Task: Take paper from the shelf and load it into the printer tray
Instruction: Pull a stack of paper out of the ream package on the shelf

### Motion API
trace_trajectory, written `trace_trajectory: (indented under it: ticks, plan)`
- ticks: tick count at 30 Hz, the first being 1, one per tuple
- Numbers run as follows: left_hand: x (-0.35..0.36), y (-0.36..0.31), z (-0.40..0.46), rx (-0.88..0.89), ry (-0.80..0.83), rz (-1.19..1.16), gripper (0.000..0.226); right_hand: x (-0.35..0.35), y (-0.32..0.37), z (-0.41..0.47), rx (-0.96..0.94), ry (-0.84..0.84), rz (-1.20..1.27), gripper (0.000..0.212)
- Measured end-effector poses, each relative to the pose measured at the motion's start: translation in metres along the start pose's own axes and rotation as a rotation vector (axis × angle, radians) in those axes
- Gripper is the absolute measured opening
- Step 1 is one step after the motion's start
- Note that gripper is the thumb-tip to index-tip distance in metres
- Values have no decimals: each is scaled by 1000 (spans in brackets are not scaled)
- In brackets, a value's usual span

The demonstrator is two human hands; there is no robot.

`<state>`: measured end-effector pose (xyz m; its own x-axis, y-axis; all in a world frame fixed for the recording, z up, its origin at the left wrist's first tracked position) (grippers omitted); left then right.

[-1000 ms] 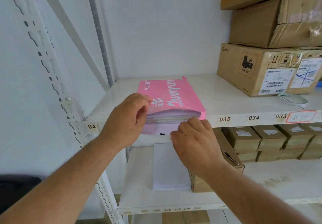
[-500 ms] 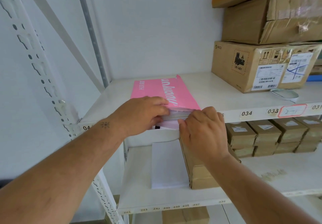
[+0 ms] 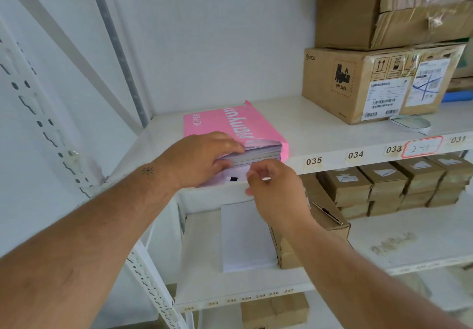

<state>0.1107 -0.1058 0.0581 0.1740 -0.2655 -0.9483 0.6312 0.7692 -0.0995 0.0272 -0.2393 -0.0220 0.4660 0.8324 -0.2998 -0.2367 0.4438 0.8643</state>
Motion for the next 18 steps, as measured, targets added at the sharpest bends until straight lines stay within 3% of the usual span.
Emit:
trace_trajectory:
  ticks: [3,6,12,18]
  plan:
    - [-1,1,1,-36,33,-16,36,18,-7,-7,305,-62,446,15]
    - [-2,4,1,-84,33,-25,35,31,-9,-11,448,-107,655,9]
    - [-4,8,0,-94,19,-73,34,42,-3,-10,487,-111,787,19]
    - [-8,20,-14,-88,6,-99,33,42,-2,-13,496,-111,840,15]
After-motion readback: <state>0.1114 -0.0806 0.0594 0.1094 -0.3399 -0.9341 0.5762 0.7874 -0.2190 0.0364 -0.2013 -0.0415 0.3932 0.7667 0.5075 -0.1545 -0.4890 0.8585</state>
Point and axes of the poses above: each hand's wrist, its own z-axis towards the middle knuckle, its own x-axis out of the palm, y = z × x, the point moved 8 cm from there along z, towards the middle knuckle, and after that the axes turned 15 degrees about -x, right-handed, at the moved point
